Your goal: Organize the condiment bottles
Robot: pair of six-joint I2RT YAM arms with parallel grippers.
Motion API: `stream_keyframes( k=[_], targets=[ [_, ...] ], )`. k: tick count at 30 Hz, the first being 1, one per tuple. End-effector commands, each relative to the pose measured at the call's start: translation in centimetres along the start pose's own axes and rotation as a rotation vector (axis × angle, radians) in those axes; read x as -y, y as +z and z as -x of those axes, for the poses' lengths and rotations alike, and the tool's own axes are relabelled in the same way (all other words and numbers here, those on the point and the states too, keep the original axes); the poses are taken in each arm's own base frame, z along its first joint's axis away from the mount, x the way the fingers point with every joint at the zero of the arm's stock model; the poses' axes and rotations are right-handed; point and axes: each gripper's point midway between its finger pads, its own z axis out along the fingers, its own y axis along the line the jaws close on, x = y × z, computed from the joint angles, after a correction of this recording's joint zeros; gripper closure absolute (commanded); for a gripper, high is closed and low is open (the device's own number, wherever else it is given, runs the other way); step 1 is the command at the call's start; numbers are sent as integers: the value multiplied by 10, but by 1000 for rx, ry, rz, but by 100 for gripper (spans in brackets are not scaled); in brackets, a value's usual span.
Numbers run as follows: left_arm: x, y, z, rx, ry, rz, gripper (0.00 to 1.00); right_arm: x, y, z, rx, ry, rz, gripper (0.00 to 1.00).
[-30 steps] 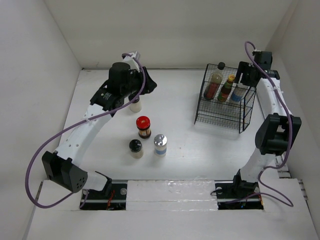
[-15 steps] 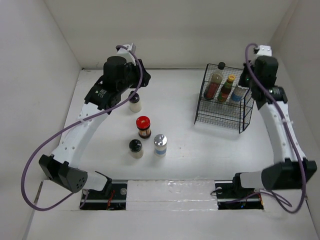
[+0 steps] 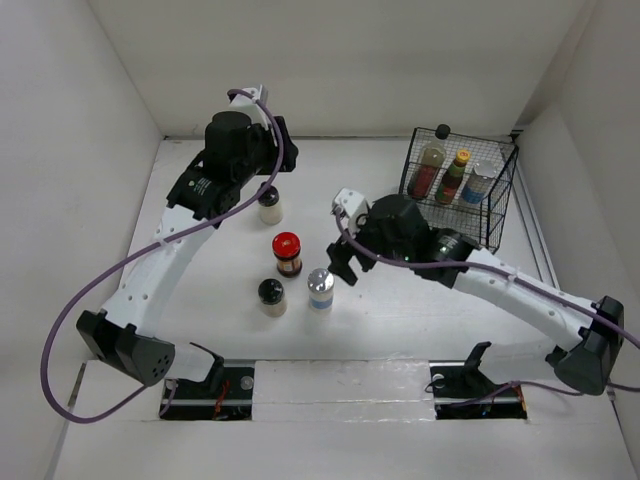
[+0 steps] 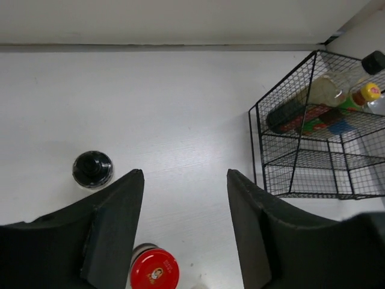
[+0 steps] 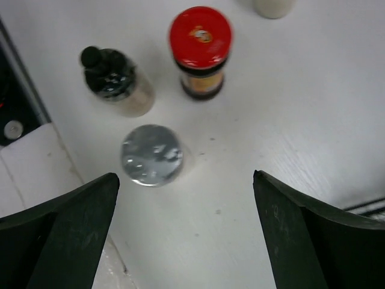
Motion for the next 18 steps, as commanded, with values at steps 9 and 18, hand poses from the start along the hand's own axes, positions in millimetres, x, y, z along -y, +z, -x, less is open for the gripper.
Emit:
stream_keyframes(
  k=[9, 18],
  targets=[
    [-14, -32, 46, 116, -10, 49, 27, -74, 43, -24, -104, -87, 156, 0],
    [-15, -44, 40, 113, -1, 40, 26, -51, 83, -40, -114, -89, -6, 2]
  ],
)
